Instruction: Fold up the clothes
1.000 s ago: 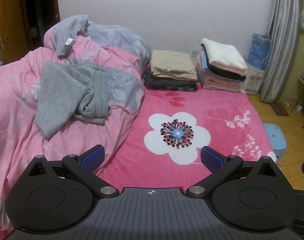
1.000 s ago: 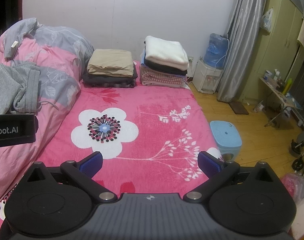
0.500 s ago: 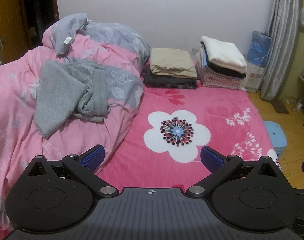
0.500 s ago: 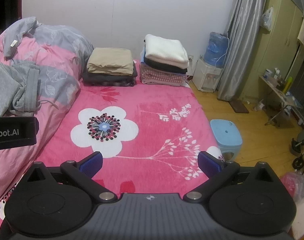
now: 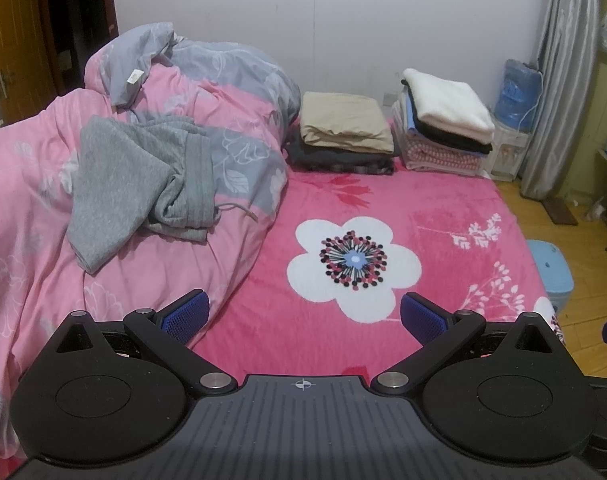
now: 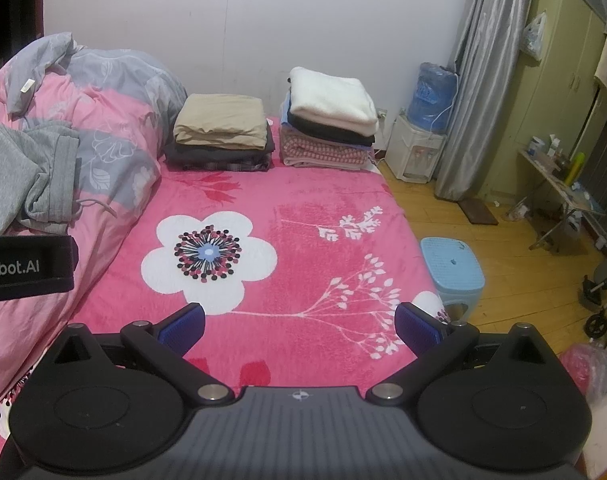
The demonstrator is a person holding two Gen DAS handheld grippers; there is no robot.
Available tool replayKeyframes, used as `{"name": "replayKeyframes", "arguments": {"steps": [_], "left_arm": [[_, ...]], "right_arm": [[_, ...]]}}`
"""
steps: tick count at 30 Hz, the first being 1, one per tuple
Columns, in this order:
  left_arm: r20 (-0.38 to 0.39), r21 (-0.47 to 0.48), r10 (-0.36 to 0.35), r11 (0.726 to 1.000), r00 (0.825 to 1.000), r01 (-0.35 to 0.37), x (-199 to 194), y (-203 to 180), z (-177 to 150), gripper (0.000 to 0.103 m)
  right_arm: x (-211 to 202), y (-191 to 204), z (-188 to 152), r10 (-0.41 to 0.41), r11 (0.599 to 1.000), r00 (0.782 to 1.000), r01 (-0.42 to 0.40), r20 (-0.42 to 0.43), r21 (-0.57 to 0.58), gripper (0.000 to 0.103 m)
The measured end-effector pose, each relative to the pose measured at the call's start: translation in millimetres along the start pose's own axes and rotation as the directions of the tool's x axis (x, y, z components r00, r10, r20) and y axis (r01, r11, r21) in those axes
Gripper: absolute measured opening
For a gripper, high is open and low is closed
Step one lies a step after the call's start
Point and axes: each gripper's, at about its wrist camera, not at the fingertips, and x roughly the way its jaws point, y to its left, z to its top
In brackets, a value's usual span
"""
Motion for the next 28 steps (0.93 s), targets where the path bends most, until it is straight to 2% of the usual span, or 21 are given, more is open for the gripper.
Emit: {"name": "replayKeyframes", "arguments": {"steps": [28], "left_arm": [[-0.008, 0.004, 0.003, 1.000, 1.000, -0.003, 1.9, -2.6, 1.1, 0.103]], "right_arm": [[1.8, -0.2, 0.2, 0.002, 1.000, 1.000, -0.002, -0.002, -0.001, 0.103]]}}
